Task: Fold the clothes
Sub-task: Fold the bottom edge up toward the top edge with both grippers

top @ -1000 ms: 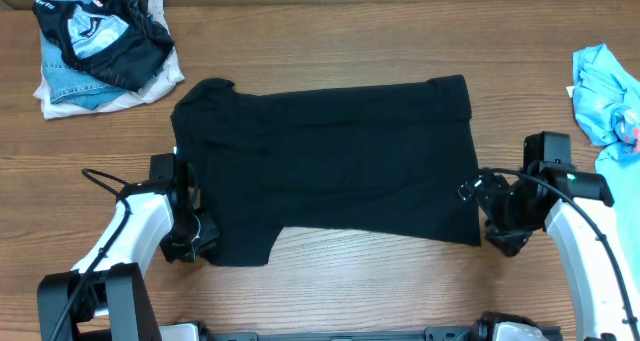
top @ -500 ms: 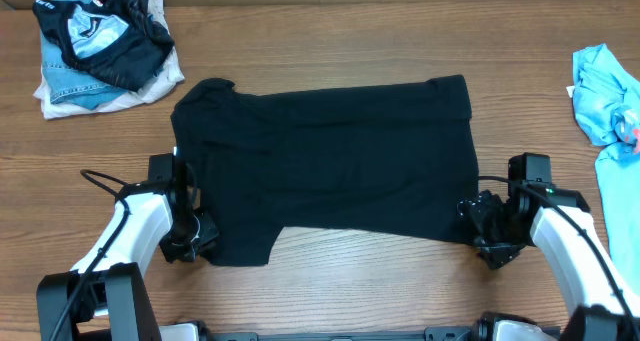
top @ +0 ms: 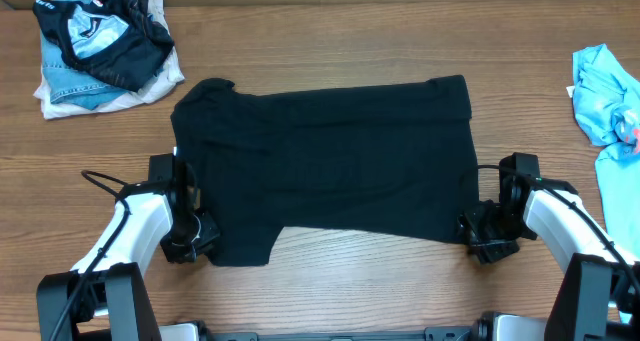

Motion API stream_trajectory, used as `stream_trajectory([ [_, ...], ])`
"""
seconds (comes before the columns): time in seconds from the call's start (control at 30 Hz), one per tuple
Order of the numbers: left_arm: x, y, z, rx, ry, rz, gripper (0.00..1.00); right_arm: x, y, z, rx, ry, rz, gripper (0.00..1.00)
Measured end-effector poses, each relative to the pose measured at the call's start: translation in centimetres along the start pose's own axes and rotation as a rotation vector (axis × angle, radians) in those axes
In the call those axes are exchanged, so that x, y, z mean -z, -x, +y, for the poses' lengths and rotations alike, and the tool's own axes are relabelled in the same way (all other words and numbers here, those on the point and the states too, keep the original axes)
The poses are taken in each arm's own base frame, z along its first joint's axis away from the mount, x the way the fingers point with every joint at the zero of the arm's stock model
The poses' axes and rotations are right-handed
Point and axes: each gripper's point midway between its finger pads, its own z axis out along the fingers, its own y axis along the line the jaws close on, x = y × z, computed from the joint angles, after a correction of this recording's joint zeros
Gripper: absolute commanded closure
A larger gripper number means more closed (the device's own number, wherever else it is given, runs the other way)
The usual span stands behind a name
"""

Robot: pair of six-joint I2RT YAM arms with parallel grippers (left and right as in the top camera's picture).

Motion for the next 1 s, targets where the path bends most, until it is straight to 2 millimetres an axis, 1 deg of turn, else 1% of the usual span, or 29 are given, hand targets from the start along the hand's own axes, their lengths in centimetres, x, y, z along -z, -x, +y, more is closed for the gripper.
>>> stream_trajectory([
  [0.07,0.0,0.0,0.0,0.0,0.0,0.001,0.96,0.0,0.0,0.1,-0.001,0.002,0.001,0.8],
  [0.13,0.0,-0.1,0.0,0.0,-0.001,0.004,0.96,0.0,0.0,0.2,0.0,0.009,0.003,0.89],
  [0.17,0.1,-0.2,0.0,0.001,-0.001,0.012,0.96,0.0,0.0,0.3,0.001,0.012,0.004,0.96],
  [0.3,0.2,-2.2,0.5,0.01,0.023,0.111,0.96,0.1,0.0,0.3,-0.002,0.008,0.007,0.96],
  [0.37,0.7,-2.7,0.6,0.013,0.033,0.143,0.96,0.2,0.0,0.1,-0.005,-0.008,0.009,0.96],
  [0.4,1.1,-2.6,0.5,0.014,0.031,0.146,0.96,0.3,0.0,0.1,-0.007,-0.017,0.009,0.96],
  [0.47,1.9,-2.3,0.2,0.014,0.029,0.145,0.96,0.5,0.0,-0.1,-0.011,-0.036,0.011,0.96],
  [0.57,3.1,-1.8,-0.2,0.013,0.023,0.137,0.96,1.3,0.3,0.4,-0.014,-0.031,0.001,0.96],
  [0.73,5.1,-0.8,-0.8,0.008,0.002,0.095,0.96,2.8,1.2,2.2,-0.027,0.016,-0.032,0.96],
  [0.83,6.3,0.6,-1.8,0.002,-0.037,0.043,0.96,3.6,1.9,3.6,-0.04,0.058,-0.057,0.96],
  [0.87,6.6,1.1,-2.2,-0.001,-0.052,0.024,0.96,3.7,2.0,3.8,-0.039,0.066,-0.063,0.96],
  [0.9,6.9,1.6,-2.5,-0.003,-0.067,0.004,0.96,4.1,2.5,4.6,-0.044,0.093,-0.078,0.96],
  [1.0,7.5,3.2,-3.7,-0.014,-0.114,-0.056,0.96,4.7,3.2,5.8,-0.06,0.141,-0.104,0.96],
])
